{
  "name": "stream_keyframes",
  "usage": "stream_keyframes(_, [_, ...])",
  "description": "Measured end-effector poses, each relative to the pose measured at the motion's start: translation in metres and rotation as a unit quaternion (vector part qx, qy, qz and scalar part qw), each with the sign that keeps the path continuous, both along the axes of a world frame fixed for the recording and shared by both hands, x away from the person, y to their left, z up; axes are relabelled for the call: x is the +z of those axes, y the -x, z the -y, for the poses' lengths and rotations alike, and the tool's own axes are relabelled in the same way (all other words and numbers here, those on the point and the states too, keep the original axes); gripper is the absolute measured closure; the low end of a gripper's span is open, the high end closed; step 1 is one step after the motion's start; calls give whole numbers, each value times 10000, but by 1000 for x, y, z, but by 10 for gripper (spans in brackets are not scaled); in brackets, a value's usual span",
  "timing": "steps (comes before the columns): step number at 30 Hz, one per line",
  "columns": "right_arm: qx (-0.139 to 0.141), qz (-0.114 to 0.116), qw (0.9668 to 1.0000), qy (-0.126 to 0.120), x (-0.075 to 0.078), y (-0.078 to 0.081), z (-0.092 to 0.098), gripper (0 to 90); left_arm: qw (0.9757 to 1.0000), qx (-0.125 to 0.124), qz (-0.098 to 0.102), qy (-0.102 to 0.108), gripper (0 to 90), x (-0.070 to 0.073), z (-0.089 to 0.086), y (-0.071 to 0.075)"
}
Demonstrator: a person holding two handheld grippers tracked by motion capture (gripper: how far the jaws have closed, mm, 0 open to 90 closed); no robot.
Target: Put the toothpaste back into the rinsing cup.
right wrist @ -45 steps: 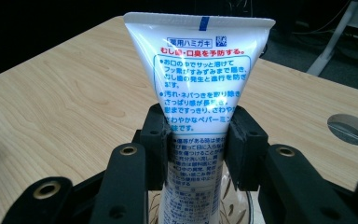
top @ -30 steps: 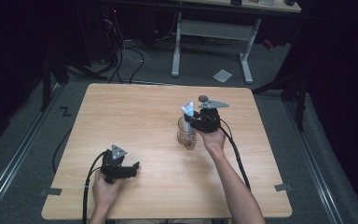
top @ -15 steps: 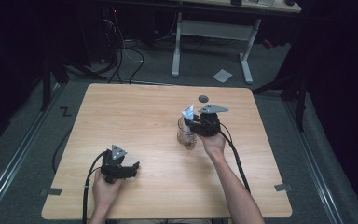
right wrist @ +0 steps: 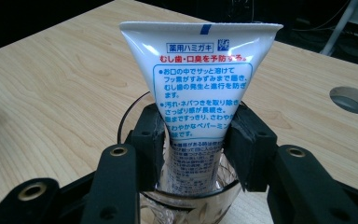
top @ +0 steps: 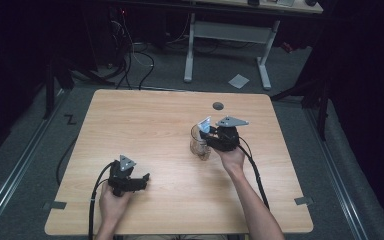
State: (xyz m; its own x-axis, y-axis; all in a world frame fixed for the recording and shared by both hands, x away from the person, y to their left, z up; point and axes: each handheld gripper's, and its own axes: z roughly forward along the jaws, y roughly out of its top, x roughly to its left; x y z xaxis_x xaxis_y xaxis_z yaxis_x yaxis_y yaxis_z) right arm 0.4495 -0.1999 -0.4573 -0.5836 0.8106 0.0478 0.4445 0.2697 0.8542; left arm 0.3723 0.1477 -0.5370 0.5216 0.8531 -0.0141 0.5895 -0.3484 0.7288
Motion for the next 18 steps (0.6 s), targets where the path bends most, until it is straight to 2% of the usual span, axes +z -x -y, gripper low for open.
stream_keyframes(5, [-2,2,10000,-83,1,2,3,537,10000,-3,-6,3,152,0,0,0])
stream_keyframes(9, [-28,99,9999,0,3,7,3,508,10000,0,0,0,152,0,0,0])
stream_keyframes(13, [-16,89,9999,-53,4,9,6,460,10000,-4,-1,-3,152,0,0,0])
stream_keyframes(16, [2,58,9997,-223,5,10,10,427,10000,6,4,9,152,0,0,0])
stream_keyframes(18, [-17,110,9996,-240,7,12,11,411,10000,-1,1,0,152,0,0,0])
